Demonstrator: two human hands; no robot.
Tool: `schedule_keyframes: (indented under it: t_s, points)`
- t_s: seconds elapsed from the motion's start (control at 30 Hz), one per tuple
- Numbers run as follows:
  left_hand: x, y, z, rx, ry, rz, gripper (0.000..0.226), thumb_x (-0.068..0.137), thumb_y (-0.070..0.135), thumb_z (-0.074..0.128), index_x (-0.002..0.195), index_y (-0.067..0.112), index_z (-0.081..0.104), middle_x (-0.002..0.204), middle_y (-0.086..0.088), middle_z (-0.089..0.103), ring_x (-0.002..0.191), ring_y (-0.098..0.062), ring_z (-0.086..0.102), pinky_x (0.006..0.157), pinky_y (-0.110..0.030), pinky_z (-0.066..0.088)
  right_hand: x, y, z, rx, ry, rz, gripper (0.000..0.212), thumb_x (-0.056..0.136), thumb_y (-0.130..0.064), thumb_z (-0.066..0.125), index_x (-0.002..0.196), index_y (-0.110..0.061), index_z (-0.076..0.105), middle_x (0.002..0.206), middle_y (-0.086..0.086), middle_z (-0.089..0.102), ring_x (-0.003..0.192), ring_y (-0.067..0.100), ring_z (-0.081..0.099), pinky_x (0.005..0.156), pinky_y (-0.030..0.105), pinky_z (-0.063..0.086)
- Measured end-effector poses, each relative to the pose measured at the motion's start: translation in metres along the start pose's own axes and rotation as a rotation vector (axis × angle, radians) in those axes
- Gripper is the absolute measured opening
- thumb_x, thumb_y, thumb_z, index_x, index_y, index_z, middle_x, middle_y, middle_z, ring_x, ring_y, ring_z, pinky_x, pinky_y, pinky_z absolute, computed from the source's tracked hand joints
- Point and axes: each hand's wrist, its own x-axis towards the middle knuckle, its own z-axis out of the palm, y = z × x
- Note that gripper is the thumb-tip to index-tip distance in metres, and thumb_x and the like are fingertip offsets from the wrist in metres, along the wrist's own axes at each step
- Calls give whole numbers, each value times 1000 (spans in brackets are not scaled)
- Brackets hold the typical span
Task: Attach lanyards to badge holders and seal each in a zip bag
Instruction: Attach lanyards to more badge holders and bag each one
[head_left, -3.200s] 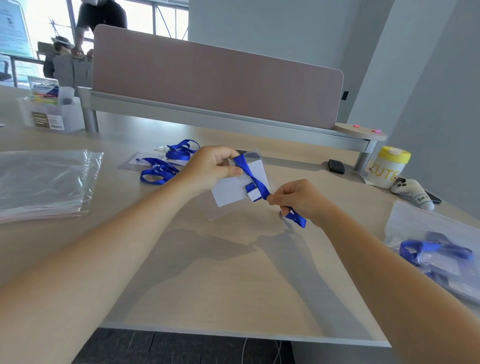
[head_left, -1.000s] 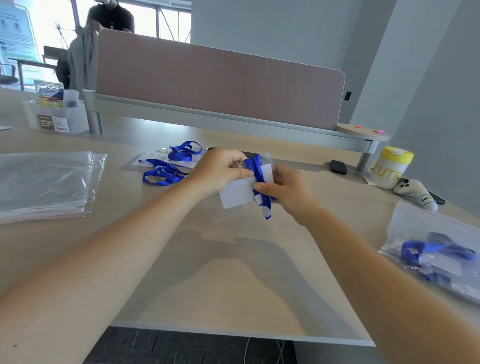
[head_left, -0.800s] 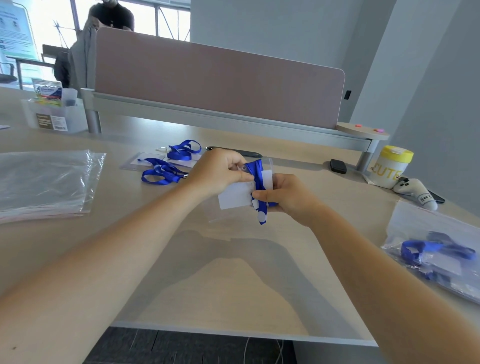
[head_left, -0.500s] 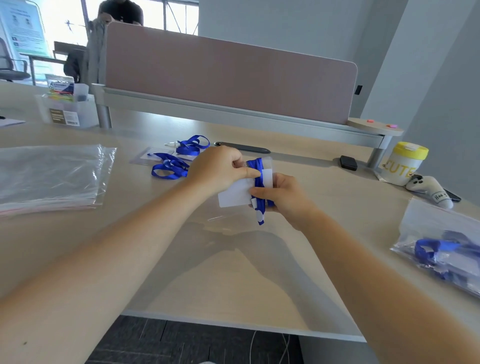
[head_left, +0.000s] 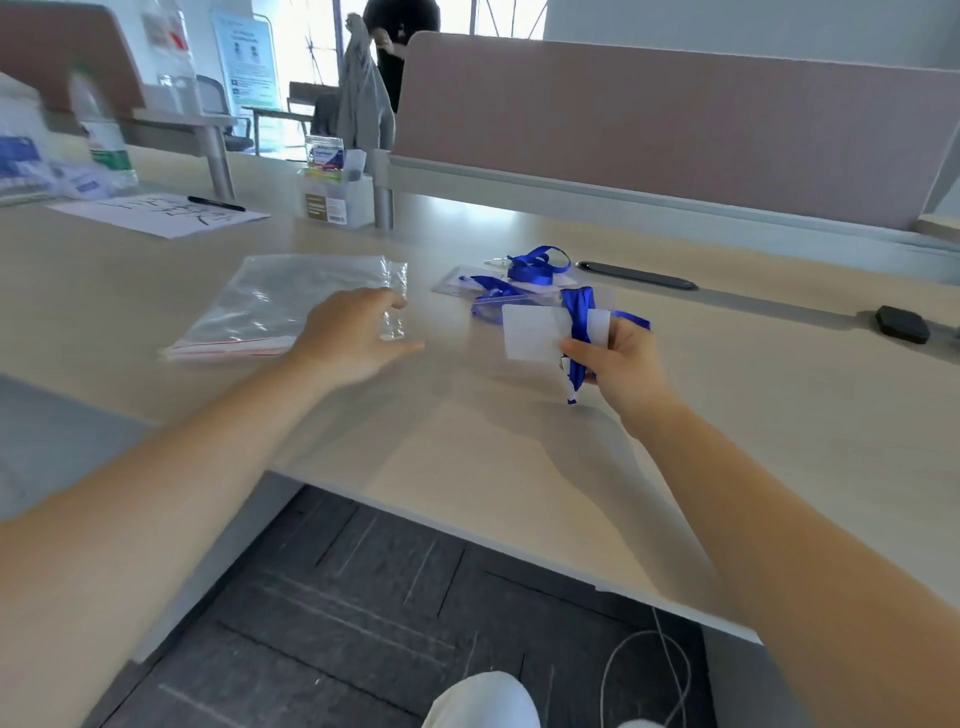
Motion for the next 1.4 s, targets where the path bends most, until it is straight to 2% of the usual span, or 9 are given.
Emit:
schedule_keyframes:
  t_s: [0.27, 0.37, 0.53, 0.73, 0.87, 0.97, 1.13, 1.27, 1.4]
  points:
    - [-21, -73, -24, 319, -163, -288, 68, 78, 65, 48, 122, 12, 45, 134, -11, 50, 124, -30, 45, 102, -40, 33, -2, -10, 48, 28, -27, -3, 27, 83, -4, 59, 104, 11, 55, 91, 19, 60, 81, 24, 54, 90, 44, 48]
    - [-27, -78, -24, 227, -142, -237, 44, 82, 54, 53, 104, 15, 52, 121, -11, 58, 113, -30, 51, 90, -34, 37, -3, -13, 58, 38, -35, -21, 28, 84, -3, 58, 104, 14, 54, 91, 24, 60, 79, 24, 53, 87, 43, 48]
    - [-32, -69, -24, -41, -79, -122, 31, 86, 28, 59, 114, 15, 60, 120, -7, 63, 112, -24, 55, 90, -28, 39, -2, -15, 68, 58, -26, -40, 28, 83, -2, 58, 104, 17, 52, 106, 36, 59, 78, 25, 51, 84, 44, 49]
    - [-30, -52, -16, -187, -63, -25, 21, 91, 22, 52, 104, 12, 66, 106, -8, 68, 102, -26, 60, 86, -33, 43, -2, -17, 62, 154, -9, -40, 4, 84, -2, 57, 87, -4, 58, 69, 1, 57, 64, 14, 54, 63, 23, 52]
    - [-22, -38, -12, -189, -26, 42, 28, 89, 5, 49, 112, 7, 63, 111, -11, 63, 102, -24, 56, 72, -21, 31, -4, -18, 48, 187, 23, -54, 21, 84, -1, 56, 69, -16, 54, 69, 1, 58, 64, 13, 56, 69, 27, 52]
    - [-16, -29, -10, -133, -7, 112, 28, 87, 0, 50, 111, 5, 64, 102, -13, 58, 92, -22, 51, 65, -16, 26, -6, -22, 38, 209, 41, -69, 15, 84, -1, 56, 73, -11, 55, 70, 1, 58, 63, 12, 56, 70, 28, 52]
    - [-8, -9, -3, -135, -23, 172, 28, 77, -7, 59, 104, -1, 63, 73, 12, 39, 82, -14, 43, 64, 2, 30, -9, -25, 17, 264, 56, -98, 10, 84, 1, 55, 91, -7, 54, 71, 0, 58, 62, 11, 57, 62, 20, 53]
    - [-3, 10, 2, -93, -35, 212, 33, 73, -5, 62, 105, 1, 60, 88, -1, 42, 81, -16, 40, 59, -20, 26, -9, -21, 2, 214, 58, -122, 12, 82, 3, 57, 93, -2, 58, 70, 1, 59, 61, 10, 58, 66, 23, 52]
    - [1, 22, 3, -105, -31, 233, 37, 73, -3, 64, 109, 4, 58, 91, -2, 40, 81, -15, 40, 65, -19, 25, -6, -15, -9, 95, 39, -189, 13, 79, 8, 58, 77, -5, 59, 53, -12, 63, 52, -1, 57, 58, 11, 47]
